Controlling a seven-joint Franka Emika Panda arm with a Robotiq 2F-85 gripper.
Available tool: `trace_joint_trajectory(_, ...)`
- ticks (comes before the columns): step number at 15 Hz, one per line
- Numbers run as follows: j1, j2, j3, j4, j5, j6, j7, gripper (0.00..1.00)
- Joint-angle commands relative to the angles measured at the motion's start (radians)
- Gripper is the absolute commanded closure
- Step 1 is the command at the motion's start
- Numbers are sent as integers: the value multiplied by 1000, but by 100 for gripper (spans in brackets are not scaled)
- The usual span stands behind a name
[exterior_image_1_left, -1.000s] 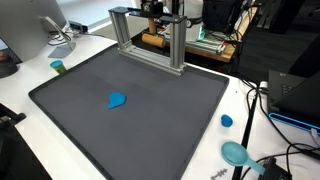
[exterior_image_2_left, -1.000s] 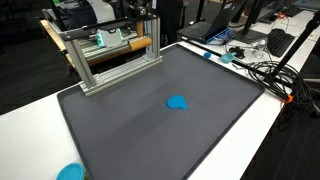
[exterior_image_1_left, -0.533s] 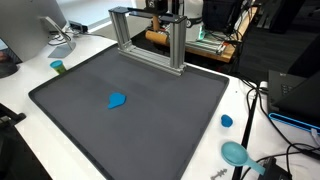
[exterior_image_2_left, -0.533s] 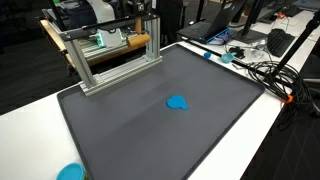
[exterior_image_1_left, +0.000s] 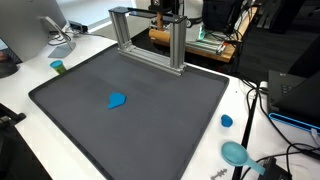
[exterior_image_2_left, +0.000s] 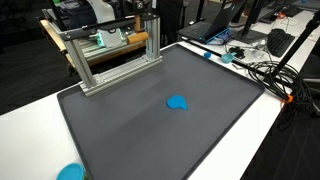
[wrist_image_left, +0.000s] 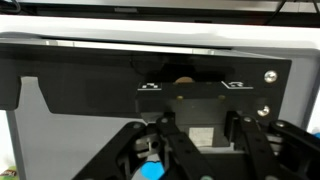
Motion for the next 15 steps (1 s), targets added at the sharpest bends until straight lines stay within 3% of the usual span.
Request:
trace_joint_trajectory(1,11,-44,2,-16,21,-44,10,27)
trace_joint_trajectory(5,8,-52,0,-14,31,-67,22,2)
trace_joint_trajectory(13,-63,-181,10,36,24,-30,215,0)
trace_joint_trajectory(15,-55,-156,4,34,13,-40,178,0)
